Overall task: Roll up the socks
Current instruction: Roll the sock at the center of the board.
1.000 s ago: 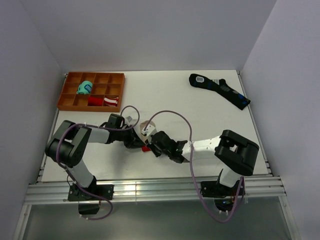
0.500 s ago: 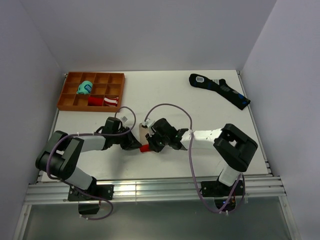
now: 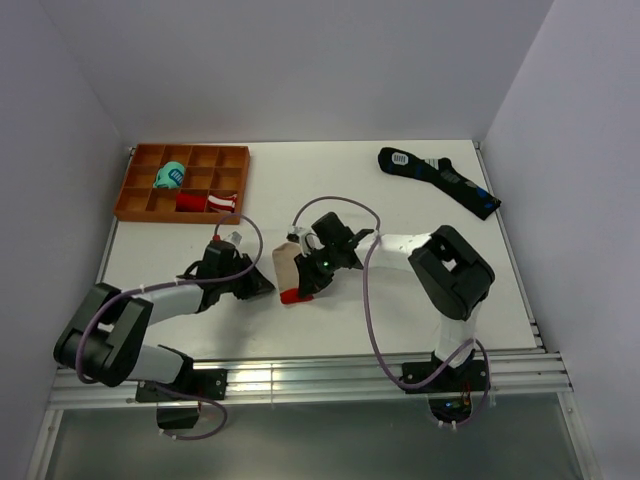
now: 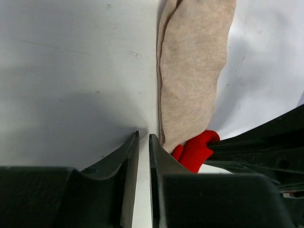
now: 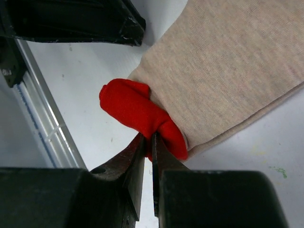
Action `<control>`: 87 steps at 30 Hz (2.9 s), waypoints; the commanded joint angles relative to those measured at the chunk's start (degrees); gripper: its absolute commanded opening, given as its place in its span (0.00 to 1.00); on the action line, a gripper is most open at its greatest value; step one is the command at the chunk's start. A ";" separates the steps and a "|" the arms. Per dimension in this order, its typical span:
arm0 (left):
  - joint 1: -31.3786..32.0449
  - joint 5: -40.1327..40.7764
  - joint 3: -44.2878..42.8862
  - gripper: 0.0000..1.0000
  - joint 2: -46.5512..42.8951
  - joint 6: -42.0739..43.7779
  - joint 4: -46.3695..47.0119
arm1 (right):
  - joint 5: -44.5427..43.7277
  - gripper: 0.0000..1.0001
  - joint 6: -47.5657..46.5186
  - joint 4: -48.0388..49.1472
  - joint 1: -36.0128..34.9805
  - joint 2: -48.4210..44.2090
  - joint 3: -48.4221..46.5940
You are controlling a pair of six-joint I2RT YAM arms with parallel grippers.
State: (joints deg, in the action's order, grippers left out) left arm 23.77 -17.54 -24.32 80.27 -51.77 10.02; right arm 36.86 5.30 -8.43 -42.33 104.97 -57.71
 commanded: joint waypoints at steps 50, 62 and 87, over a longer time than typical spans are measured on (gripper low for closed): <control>32.74 36.80 17.73 0.55 -14.72 7.65 29.17 | 4.53 0.15 -6.71 -35.61 3.21 18.25 -22.71; 32.83 35.82 19.57 0.56 -11.62 3.08 36.65 | 4.62 0.13 -7.06 -35.87 3.39 18.34 -22.36; 32.74 40.22 12.45 0.56 -2.67 -1.58 27.16 | 5.68 0.12 -7.50 -35.26 3.74 17.90 -21.13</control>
State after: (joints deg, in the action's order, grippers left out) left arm 56.31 20.86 -10.04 76.31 -51.88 38.87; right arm 47.07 -0.10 -42.06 -38.83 121.10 -80.55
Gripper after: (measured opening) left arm 0.556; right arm 0.121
